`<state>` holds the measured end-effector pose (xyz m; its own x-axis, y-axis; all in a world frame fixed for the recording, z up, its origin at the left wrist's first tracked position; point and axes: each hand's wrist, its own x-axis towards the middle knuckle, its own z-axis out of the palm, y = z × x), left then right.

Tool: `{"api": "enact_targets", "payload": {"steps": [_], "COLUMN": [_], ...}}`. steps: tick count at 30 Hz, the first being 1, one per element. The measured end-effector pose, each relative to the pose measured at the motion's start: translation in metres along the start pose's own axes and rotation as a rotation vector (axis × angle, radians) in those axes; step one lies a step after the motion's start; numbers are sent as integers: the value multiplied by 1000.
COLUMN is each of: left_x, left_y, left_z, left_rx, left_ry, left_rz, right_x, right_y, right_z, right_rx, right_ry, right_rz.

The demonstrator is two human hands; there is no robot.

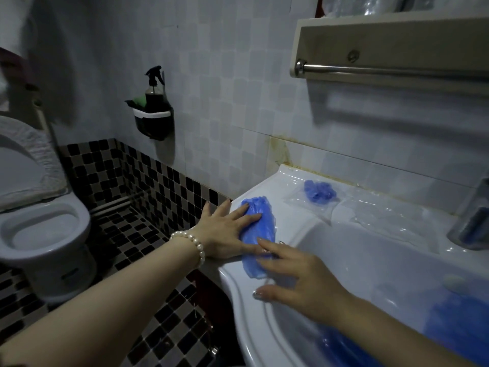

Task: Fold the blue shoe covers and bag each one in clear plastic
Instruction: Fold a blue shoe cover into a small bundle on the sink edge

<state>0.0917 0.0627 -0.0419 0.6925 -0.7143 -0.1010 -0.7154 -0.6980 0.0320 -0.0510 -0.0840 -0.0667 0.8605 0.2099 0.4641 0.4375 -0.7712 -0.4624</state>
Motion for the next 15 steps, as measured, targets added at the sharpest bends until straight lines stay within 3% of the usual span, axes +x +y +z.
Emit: {"api": "enact_targets", "payload": {"steps": [10, 13, 15], "left_x": [1, 0, 1], "left_y": [1, 0, -1], "left_z": [-1, 0, 0], "left_rx": [7, -6, 2], "left_ry": [-29, -25, -27], "left_rz": [-11, -7, -9], "right_x": [-7, -1, 4], "right_y": [4, 6, 5], "right_z": [10, -1, -5], "right_rx": [-238, -280, -216], "right_ry": [309, 403, 317], "right_rz": [-366, -313, -165]}}
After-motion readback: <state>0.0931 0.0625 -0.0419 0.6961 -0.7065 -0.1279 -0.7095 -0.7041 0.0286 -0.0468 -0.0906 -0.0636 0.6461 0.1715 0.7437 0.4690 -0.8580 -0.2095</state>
